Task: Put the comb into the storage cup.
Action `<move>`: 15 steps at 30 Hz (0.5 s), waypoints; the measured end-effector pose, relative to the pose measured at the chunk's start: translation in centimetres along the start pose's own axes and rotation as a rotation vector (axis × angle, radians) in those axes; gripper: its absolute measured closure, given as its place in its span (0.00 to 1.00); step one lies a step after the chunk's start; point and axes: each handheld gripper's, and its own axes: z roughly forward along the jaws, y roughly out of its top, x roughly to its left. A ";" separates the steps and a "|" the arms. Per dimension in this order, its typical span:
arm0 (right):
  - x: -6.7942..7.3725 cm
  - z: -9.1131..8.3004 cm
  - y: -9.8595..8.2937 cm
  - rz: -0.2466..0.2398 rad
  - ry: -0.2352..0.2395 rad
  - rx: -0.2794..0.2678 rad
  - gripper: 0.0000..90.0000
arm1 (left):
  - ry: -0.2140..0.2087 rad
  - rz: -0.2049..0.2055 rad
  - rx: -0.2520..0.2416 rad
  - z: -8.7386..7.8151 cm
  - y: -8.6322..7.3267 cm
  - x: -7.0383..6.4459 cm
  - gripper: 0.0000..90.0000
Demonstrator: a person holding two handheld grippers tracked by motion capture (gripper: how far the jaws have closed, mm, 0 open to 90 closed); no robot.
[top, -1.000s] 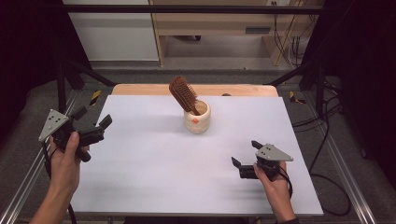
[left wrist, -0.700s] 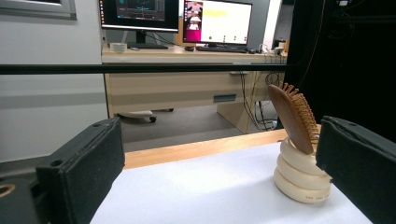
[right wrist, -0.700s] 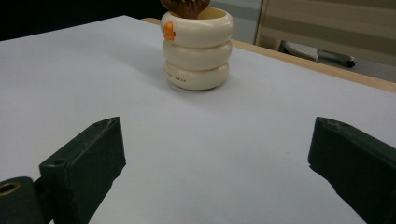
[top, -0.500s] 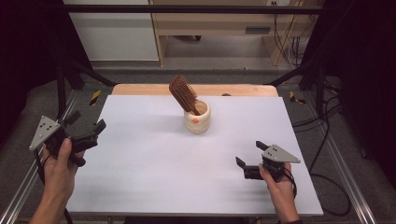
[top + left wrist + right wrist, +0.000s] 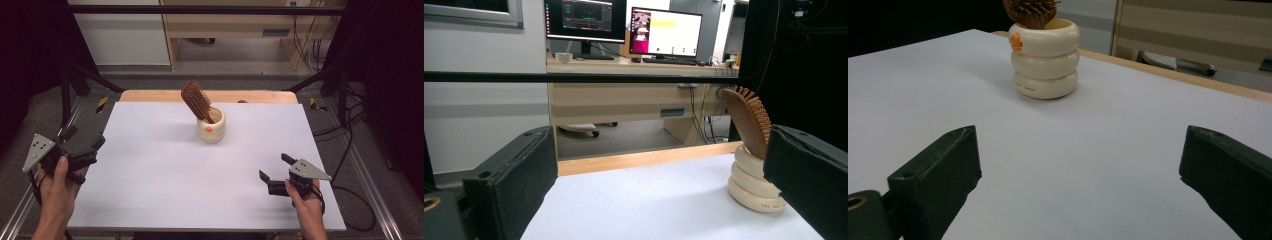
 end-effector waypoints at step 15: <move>-1.0 -0.3 -0.4 0.018 -0.031 -0.040 0.03 | 0.009 -0.019 0.015 -0.6 -2.6 -1.1 0.02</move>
